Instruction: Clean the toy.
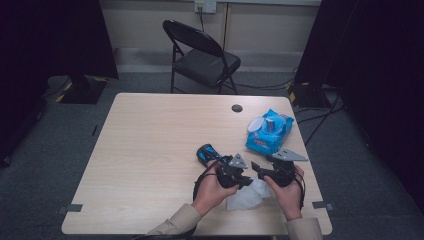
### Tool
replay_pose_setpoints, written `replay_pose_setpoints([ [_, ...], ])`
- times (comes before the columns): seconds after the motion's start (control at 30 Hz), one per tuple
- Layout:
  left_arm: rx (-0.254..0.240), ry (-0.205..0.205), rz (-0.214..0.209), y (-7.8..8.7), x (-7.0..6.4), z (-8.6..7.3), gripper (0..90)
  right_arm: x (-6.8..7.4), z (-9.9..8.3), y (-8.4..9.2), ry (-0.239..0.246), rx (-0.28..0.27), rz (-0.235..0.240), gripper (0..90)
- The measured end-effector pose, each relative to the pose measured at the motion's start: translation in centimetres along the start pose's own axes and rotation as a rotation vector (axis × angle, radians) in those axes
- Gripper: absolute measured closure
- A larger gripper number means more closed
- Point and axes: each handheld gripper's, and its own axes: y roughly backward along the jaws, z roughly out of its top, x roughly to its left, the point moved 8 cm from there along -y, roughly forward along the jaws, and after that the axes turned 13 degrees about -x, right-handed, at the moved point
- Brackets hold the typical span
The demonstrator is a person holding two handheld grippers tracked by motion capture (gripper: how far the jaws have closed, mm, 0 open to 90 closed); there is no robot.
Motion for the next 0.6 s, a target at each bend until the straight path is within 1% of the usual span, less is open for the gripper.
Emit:
replay_pose_setpoints([
  [0.1, -0.006, -0.017, -0.007, -0.2, 0.0, 1.4, 88.7, -0.7, -0.2, 0.7, -0.054, -0.019, -0.012, 30.0],
  [0.17, -0.005, -0.027, -0.013, -0.4, 0.0, 1.9, 88.7, -1.2, -0.2, 1.2, -0.058, -0.028, -0.026, 29.7],
  [0.23, 0.001, -0.036, -0.017, -0.6, 0.0, 2.1, 88.5, -1.7, -0.1, 1.6, -0.068, -0.039, -0.039, 29.7],
  [0.27, -0.001, -0.039, -0.018, -0.6, 0.0, 2.1, 88.6, -1.8, 0.0, 1.7, -0.062, -0.044, -0.044, 29.8],
  [0.37, -0.001, -0.031, -0.01, -0.7, 0.5, 1.9, 87.9, -1.7, 0.0, 1.9, -0.061, -0.053, -0.045, 29.9],
  [0.4, -0.003, -0.032, -0.008, -0.6, 0.7, 1.8, 85.4, -1.6, 0.0, 1.8, -0.061, -0.051, -0.04, 30.0],
  [0.47, -0.018, -0.01, -0.009, -0.5, 0.9, 1.7, 80.5, -1.4, -0.1, 1.7, -0.059, -0.047, -0.039, 30.1],
  [0.5, -0.026, -0.018, -0.003, -0.4, 1.1, 1.7, 76.6, -1.4, -0.1, 1.7, -0.057, -0.046, -0.038, 30.0],
  [0.53, -0.034, -0.021, 0.008, -0.3, 1.3, 1.7, 70.9, -1.3, -0.1, 1.7, -0.055, -0.044, -0.036, 30.1],
  [0.57, -0.034, -0.017, 0.013, -0.1, 1.4, 1.8, 67.7, -1.3, -0.1, 1.7, -0.051, -0.042, -0.035, 30.1],
  [0.6, -0.036, 0.002, 0.019, 0.1, 1.5, 1.8, 65.4, -1.2, -0.1, 1.8, -0.047, -0.042, -0.034, 30.1],
])
